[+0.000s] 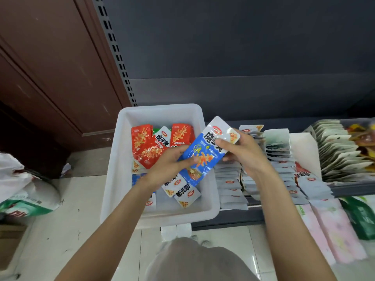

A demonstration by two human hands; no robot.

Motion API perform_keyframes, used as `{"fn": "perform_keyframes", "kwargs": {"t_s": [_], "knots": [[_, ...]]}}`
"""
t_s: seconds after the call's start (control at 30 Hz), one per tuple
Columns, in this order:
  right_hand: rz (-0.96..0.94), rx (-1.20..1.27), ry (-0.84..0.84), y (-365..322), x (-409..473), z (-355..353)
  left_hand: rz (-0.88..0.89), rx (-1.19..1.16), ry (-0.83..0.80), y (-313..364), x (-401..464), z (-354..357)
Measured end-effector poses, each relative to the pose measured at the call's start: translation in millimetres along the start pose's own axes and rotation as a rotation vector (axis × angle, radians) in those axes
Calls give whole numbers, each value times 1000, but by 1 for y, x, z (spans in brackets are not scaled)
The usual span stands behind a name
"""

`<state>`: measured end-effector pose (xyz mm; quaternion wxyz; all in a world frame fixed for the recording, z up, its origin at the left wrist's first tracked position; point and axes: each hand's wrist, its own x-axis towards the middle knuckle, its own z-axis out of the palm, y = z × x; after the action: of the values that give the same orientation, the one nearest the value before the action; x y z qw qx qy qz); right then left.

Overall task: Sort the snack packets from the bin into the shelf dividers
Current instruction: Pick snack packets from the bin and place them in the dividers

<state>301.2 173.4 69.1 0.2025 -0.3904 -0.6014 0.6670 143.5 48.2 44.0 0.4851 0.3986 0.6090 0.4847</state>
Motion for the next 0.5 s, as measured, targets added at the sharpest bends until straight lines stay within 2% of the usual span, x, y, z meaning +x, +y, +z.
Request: {"fn": "perform_keyframes", "kwargs": {"t_s": [0.07, 0.13, 0.23, 0.3, 0.33, 0.43, 0.5], "knots": [[-52, -32, 19, 1, -4, -9, 30, -13, 21, 6, 7, 7], [-159, -2, 145, -2, -8, -22, 94, -7, 53, 13, 19, 13], [-336, 163, 367, -11, -12, -46, 214, 41, 267, 12, 44, 19], [-413, 213, 456, -14, -10, -60, 287, 149, 347, 7, 61, 20], [-426, 213, 474, -16, -7, -65, 319, 258, 327, 2, 68, 21], [-428, 129, 461, -16, 8, -71, 389, 744, 130, -13, 81, 24], [-407, 32, 421, -13, 20, -71, 416, 877, 84, -20, 79, 29]]}}
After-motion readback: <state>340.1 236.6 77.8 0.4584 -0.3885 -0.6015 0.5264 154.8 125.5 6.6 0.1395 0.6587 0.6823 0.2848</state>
